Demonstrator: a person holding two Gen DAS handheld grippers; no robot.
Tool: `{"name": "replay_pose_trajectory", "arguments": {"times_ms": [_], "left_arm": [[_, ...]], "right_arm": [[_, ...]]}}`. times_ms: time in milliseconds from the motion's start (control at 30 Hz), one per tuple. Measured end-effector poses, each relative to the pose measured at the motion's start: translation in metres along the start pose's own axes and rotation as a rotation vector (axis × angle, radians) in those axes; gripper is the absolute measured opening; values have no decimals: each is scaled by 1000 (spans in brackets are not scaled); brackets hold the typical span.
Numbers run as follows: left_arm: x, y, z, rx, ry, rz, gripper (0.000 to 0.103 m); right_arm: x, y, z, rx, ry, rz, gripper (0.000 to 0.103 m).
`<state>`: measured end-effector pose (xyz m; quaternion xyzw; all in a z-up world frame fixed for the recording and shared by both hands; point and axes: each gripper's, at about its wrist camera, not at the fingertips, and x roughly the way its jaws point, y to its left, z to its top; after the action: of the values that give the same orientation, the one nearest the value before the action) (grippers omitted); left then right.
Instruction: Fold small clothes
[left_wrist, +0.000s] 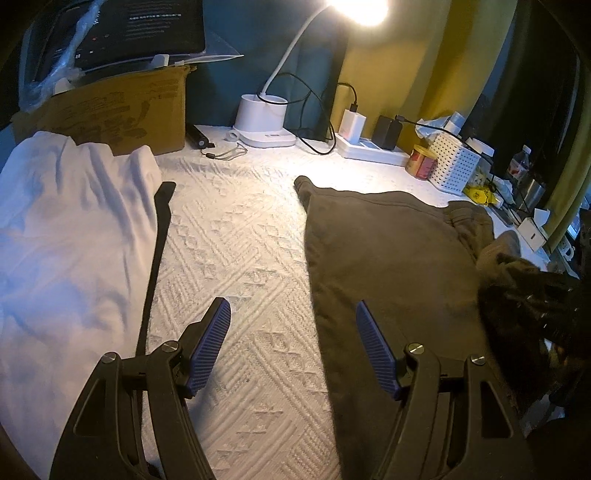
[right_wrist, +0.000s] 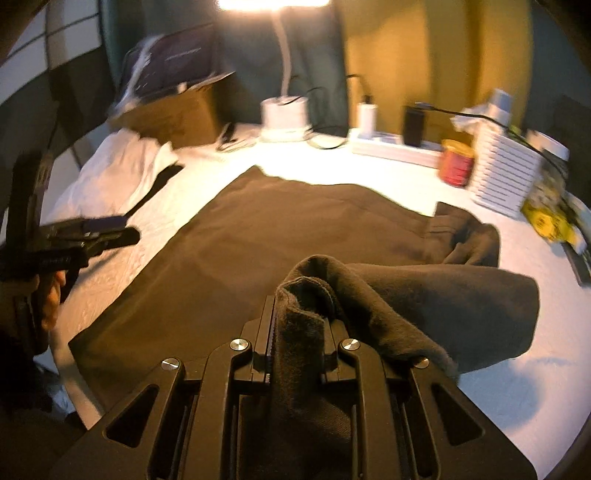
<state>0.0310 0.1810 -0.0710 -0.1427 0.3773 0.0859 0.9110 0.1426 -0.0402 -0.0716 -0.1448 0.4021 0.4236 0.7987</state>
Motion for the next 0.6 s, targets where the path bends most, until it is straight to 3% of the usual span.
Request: {"name": "replay_pose_trajectory", "arguments": {"times_ms": [300, 433, 500, 567, 600], "left_arm": [[-10, 14, -4, -27, -16, 25, 70], [-15, 16, -5, -27, -21, 41, 70], [-19, 17, -5, -24, -25, 48, 70], [-23, 17, -4, -19, -30, 56, 70], [-25, 17, -4, -17, -31, 59, 70]], "right_arm": [[27, 46, 6, -108, 69, 42, 20], [35, 68, 9, -147, 107, 104, 22], [35, 82, 9, -168, 116, 166, 27], [32, 98, 7, -191, 106, 210, 50], [29, 105, 6, -203, 98, 240, 50]]}}
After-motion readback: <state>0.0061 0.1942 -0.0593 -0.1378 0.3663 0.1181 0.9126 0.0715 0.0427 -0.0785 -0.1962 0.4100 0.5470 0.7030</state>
